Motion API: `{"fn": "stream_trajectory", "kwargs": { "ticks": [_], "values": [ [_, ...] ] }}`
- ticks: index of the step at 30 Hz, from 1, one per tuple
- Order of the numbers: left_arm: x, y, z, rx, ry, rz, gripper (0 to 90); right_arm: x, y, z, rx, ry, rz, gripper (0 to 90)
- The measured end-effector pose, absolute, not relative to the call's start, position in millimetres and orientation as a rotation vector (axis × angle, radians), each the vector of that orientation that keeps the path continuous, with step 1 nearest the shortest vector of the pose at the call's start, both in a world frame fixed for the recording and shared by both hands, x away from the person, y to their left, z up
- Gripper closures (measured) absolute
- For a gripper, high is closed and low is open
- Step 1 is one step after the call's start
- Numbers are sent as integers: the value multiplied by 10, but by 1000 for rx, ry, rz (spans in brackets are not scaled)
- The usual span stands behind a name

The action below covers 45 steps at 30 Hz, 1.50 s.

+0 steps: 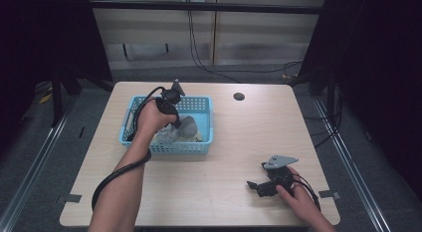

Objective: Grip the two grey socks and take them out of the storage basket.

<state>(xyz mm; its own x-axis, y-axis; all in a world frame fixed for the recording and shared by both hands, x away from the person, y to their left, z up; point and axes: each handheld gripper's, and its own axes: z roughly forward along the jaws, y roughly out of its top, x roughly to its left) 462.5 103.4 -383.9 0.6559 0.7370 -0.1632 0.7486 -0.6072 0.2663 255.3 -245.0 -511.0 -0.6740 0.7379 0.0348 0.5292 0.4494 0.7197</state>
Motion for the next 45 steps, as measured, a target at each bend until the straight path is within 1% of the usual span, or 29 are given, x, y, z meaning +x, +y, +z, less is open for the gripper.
{"fn": "stream_trajectory", "kwargs": {
  "ticks": [12, 16, 25, 32, 40, 45],
  "values": [
    [4572, 1098, -3572, 2537, 1163, -36, 856, 2554, -2450, -5110, 1086, 2421, 1050, 101],
    [4542, 1109, -3493, 2534, 1154, -51, 856, 2554, -2451, -5110, 1086, 2420, 1051, 101],
    [4466, 1106, -3348, 2569, 1085, -87, 855, 2554, -2450, -5110, 1086, 2420, 1050, 101],
    [4374, 1071, -3205, 2573, 1025, -87, 855, 2555, -2451, -5111, 1084, 2420, 1050, 101],
    [4250, 1012, -3069, 2630, 941, -110, 855, 2554, -2450, -5110, 1086, 2420, 1048, 101],
    [4156, 966, -2944, 2637, 885, -99, 855, 2554, -2451, -5111, 1084, 2420, 1049, 101]
  ]
}}
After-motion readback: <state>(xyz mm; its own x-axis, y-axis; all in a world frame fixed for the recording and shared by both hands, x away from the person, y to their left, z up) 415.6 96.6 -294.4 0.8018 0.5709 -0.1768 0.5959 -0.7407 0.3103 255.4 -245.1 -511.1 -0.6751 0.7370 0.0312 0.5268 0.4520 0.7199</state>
